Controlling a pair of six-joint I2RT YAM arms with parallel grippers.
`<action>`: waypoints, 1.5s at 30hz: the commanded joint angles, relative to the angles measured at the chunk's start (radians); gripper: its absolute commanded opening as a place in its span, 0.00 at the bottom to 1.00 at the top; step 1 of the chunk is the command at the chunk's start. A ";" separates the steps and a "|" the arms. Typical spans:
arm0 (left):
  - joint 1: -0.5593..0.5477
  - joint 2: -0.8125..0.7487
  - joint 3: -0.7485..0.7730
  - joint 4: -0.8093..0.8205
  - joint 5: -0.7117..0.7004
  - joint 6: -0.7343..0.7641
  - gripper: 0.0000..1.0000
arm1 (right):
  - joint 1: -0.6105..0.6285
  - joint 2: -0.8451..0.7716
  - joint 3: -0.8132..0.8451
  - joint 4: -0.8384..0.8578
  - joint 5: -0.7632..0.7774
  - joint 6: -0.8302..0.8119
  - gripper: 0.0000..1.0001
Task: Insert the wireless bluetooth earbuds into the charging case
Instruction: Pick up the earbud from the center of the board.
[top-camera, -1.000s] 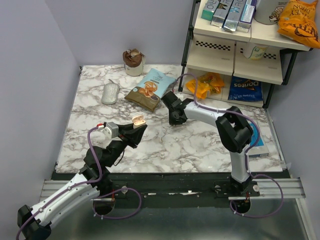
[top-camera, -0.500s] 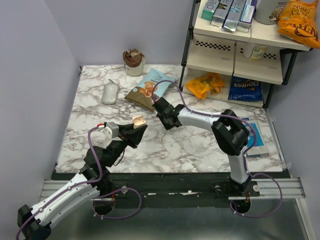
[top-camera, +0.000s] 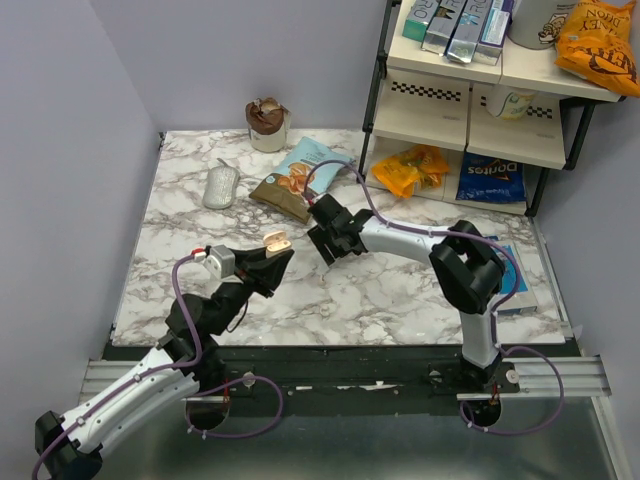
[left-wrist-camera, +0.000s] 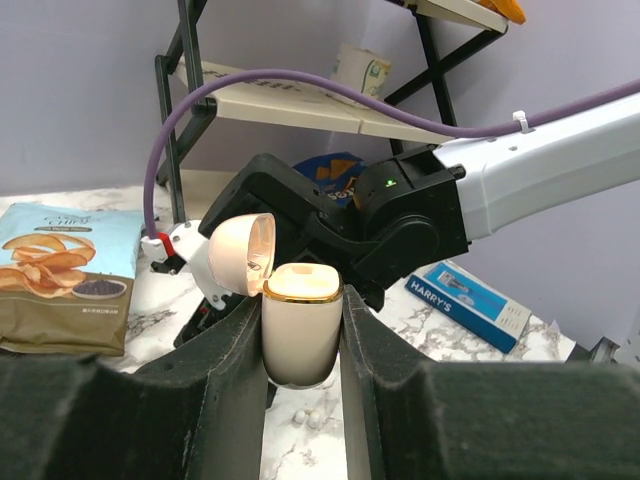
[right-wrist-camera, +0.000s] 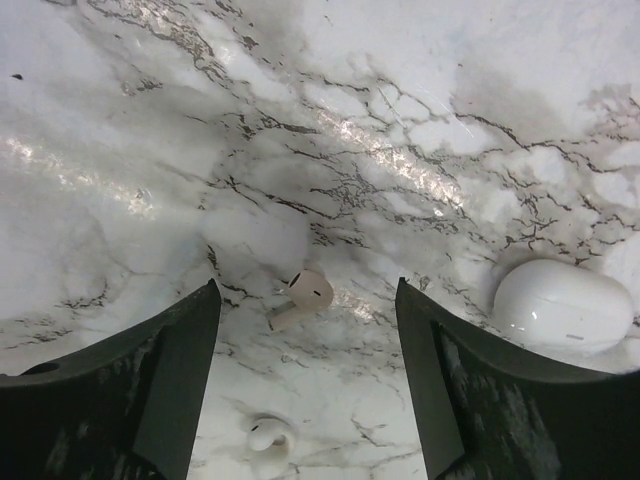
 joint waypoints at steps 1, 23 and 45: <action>-0.004 -0.025 0.021 0.010 -0.006 0.007 0.00 | -0.007 -0.063 -0.019 0.003 0.000 0.189 0.78; -0.006 -0.039 0.016 -0.015 -0.030 0.006 0.00 | -0.108 0.001 0.009 -0.072 -0.149 0.691 0.55; -0.008 -0.028 0.022 -0.024 -0.029 0.007 0.00 | -0.128 0.040 -0.002 -0.086 -0.149 0.716 0.39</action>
